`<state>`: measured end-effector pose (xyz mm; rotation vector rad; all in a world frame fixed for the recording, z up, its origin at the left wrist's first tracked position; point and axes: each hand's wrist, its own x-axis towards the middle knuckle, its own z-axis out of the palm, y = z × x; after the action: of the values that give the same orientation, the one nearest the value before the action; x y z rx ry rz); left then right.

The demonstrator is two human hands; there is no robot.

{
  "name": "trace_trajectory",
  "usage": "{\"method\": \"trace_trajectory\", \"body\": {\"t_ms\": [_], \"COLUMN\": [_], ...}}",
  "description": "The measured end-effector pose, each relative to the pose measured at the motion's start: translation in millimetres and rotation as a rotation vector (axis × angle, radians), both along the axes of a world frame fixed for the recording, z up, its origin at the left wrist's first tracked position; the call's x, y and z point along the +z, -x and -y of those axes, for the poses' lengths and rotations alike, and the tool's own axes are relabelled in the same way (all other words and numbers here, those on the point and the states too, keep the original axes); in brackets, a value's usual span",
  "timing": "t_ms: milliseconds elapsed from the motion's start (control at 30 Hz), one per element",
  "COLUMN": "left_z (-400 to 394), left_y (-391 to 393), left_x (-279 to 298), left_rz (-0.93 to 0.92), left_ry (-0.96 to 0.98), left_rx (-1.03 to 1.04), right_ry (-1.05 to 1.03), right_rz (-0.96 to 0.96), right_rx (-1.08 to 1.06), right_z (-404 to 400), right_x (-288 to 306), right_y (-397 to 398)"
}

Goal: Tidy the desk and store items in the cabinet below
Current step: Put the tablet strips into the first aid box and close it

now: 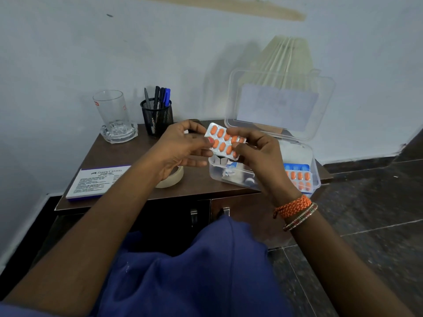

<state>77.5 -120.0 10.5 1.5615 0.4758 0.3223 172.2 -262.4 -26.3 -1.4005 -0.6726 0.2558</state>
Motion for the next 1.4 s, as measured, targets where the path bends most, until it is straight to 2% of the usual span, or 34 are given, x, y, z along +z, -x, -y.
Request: {"method": "trace_trajectory", "body": {"t_ms": [167,400,633,1033,1133,1400], "left_z": [15,55,80,83,81,76], "left_y": [-15,-44,-62,-71,-72,-73], "left_x": [-5,-11,-13,-19,-21,-34], "left_rz": [-0.024,-0.051,-0.057,-0.067,-0.066,-0.081], "left_ry": [-0.141,-0.288,-0.351,-0.418,-0.472,-0.833], "left_rx": [-0.070,-0.216,-0.292,-0.306,-0.309,-0.400], "right_ry": [-0.002,0.132,0.244,0.460,0.517,0.827], "right_rz": [0.065,0.130,0.159,0.282,0.374,0.715], "right_rx": [-0.157,-0.369,-0.337,-0.266,-0.301,-0.469], "right_z": [36,109,123,122,118,119], "right_x": [2,-11,-21,-31,-30,-29], "right_y": [-8,-35,-48,-56,-55,-55]}}
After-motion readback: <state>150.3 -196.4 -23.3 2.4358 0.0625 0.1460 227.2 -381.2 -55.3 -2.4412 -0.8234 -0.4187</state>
